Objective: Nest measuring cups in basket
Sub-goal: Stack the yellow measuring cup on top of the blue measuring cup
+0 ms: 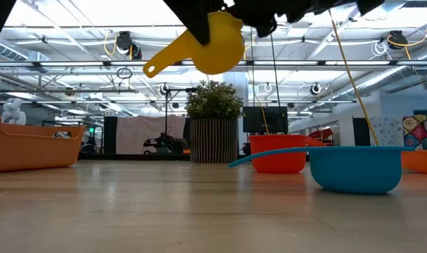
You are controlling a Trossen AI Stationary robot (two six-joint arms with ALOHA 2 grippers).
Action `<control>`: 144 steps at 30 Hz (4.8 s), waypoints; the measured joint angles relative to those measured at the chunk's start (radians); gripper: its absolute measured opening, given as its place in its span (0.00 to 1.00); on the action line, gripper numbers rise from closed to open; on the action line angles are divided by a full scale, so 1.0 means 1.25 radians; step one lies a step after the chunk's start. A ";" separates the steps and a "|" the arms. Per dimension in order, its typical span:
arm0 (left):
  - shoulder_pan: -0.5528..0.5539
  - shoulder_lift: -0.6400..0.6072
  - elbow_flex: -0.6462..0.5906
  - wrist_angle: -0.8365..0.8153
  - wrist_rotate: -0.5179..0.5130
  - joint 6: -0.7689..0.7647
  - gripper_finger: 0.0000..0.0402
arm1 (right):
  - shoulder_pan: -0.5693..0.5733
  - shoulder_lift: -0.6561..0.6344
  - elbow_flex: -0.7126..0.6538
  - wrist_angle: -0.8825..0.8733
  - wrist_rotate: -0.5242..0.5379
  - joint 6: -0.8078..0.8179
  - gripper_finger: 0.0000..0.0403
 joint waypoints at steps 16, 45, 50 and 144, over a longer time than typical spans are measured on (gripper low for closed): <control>-0.067 -0.051 0.078 0.310 0.036 0.231 0.01 | 0.000 -0.357 -0.011 -0.309 0.158 -0.007 0.46; -0.053 -0.035 0.173 0.482 0.253 0.392 0.01 | 0.063 -0.237 -0.154 0.242 0.007 0.114 0.46; -0.053 -0.032 0.173 0.481 0.253 0.394 0.01 | 0.063 -0.237 -0.154 0.261 -0.012 0.142 0.46; -0.008 -0.118 0.173 0.280 -0.102 0.155 0.33 | 0.389 -0.397 -0.153 -0.343 0.680 -0.544 0.00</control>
